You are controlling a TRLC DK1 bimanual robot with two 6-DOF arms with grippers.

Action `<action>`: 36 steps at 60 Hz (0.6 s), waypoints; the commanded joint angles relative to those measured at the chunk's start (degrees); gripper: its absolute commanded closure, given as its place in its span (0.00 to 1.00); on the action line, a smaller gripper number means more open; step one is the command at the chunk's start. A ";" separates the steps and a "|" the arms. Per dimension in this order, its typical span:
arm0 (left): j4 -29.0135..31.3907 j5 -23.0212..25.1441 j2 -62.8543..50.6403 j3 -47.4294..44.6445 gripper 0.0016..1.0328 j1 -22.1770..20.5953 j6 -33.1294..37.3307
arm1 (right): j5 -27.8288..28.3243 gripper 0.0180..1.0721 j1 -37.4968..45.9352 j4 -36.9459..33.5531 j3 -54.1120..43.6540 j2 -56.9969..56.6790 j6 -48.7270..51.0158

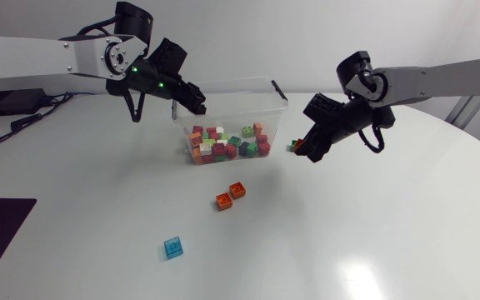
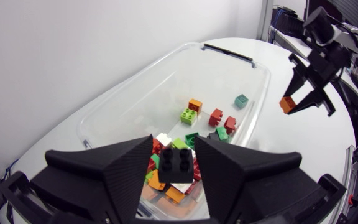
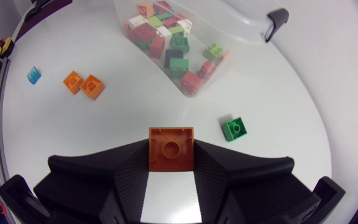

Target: Place the duplo bricks in the container

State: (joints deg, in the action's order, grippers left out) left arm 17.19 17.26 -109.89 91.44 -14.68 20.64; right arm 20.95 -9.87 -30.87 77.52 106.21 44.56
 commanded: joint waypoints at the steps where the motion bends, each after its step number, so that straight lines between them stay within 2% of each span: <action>1: -1.11 -1.88 -2.88 3.83 0.28 0.00 -2.27 | -0.12 0.70 -1.73 -1.38 -1.05 -3.12 -1.84; 3: -1.19 -3.02 -3.23 4.10 0.15 0.00 -2.10 | -0.12 0.70 -2.44 -1.47 -0.96 -4.08 -2.54; 6: -2.07 -3.55 -3.23 3.83 0.06 0.09 -1.92 | -0.12 0.70 -3.49 -1.38 -0.52 -5.32 -3.69; 16: -1.81 -4.51 1.69 0.67 0.05 0.97 -0.60 | -0.47 0.70 -6.57 -1.73 4.22 -7.07 -8.96; 36: 6.63 -3.98 17.34 -11.28 0.05 5.98 6.95 | -2.23 0.70 -10.87 0.20 15.47 -2.85 -16.96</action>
State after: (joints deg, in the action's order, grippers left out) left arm 22.06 13.02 -95.42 83.40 -9.61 24.75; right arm 19.25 -19.90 -31.29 90.91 100.75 30.39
